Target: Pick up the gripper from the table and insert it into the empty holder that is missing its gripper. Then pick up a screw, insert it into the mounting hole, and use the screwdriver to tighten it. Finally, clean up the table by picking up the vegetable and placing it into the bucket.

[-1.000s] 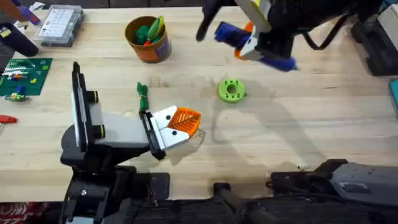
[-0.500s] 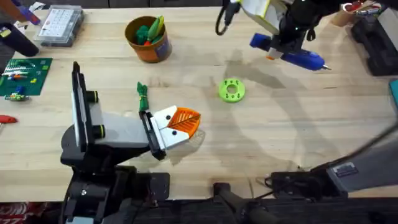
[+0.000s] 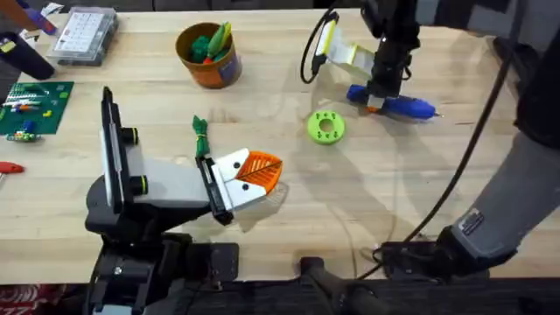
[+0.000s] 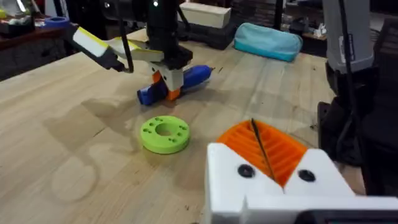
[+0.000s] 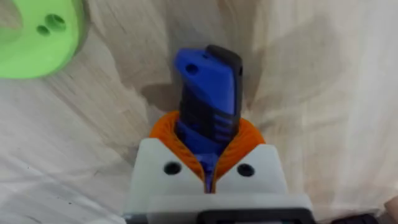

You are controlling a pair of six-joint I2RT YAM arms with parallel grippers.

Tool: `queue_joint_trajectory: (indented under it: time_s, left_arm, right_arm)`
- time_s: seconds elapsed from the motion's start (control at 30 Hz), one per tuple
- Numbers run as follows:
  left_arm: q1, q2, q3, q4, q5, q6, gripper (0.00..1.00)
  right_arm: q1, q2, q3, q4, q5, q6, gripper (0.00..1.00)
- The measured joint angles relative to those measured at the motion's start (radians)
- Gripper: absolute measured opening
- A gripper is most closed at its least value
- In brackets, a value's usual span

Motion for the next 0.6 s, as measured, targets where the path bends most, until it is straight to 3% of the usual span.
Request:
queue_joint_trajectory:
  time_s: [0.2,0.23,0.4,0.43,0.6]
  left_arm:
    - [0.000,0.000,0.000,0.000,0.000,0.000,0.014]
    - [0.000,0.000,0.000,0.000,0.000,0.000,0.014]
    - [0.000,0.000,0.000,0.000,0.000,0.000,0.014]
    - [0.000,0.000,0.000,0.000,0.000,0.000,0.014]
    - [0.000,0.000,0.000,0.000,0.000,0.000,0.012]
  right_arm:
    - [0.001,0.006,0.003,0.003,0.000,-0.006,0.046]
    - [0.001,0.006,0.003,0.002,0.000,-0.004,0.123]
    - [0.004,-0.018,0.005,-0.001,-0.005,0.003,0.862]
    - [0.005,-0.031,0.005,-0.002,-0.008,0.005,0.959]
    - [0.009,-0.163,0.005,-0.025,-0.019,0.019,0.995]
